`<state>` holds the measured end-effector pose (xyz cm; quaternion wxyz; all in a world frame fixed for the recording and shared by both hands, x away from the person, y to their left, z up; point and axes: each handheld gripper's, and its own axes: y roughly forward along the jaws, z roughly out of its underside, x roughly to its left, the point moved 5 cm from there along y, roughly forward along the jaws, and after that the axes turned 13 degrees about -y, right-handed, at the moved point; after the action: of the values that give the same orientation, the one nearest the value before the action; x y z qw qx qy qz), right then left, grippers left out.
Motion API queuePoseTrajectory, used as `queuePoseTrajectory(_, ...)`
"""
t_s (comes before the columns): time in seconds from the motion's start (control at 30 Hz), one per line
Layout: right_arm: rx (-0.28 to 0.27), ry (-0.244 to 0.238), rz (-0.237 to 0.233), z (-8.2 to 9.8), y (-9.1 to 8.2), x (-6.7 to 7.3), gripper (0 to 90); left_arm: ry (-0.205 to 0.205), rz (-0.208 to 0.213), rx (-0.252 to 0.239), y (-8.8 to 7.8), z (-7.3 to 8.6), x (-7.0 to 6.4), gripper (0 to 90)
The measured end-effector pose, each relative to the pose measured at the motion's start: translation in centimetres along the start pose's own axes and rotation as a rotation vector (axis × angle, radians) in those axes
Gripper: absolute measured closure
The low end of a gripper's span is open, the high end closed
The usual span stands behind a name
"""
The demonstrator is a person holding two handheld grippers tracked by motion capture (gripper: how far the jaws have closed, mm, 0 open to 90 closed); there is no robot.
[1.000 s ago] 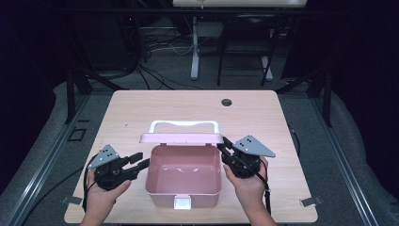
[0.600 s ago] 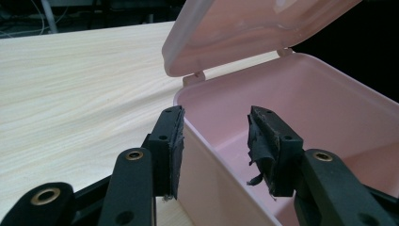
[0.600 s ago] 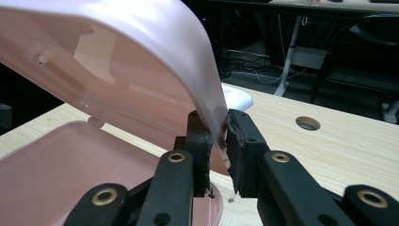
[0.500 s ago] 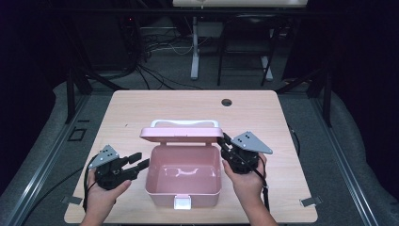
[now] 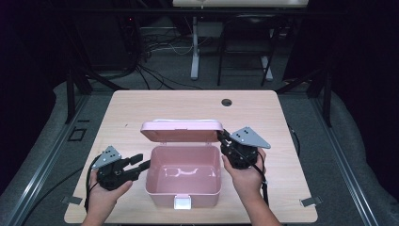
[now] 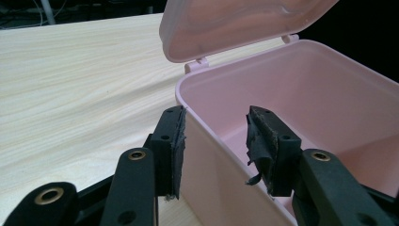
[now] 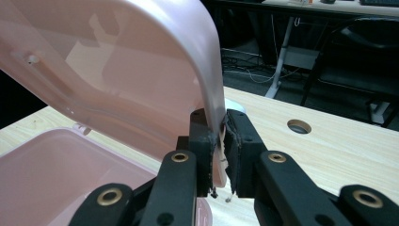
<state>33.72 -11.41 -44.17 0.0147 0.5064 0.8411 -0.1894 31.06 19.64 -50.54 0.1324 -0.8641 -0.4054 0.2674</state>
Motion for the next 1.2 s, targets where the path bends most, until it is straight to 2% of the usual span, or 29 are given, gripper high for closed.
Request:
queuePoseTrajectory(0.57,0.014,-0.012,0.017,-0.5,0.9,-0.6,83.1,0.012,-0.002,0.019,0.5,0.4,-0.1,57.5)
queuePoseTrajectory(0.93,0.031,-0.015,0.021,-0.9,1.5,-0.9,83.7,0.014,0.011,0.031,0.9,0.7,-0.4,58.2)
queuePoseTrajectory(1.2,0.040,-0.021,0.024,-1.0,1.9,-1.1,84.1,0.029,-0.001,0.054,1.3,1.1,-0.5,58.7)
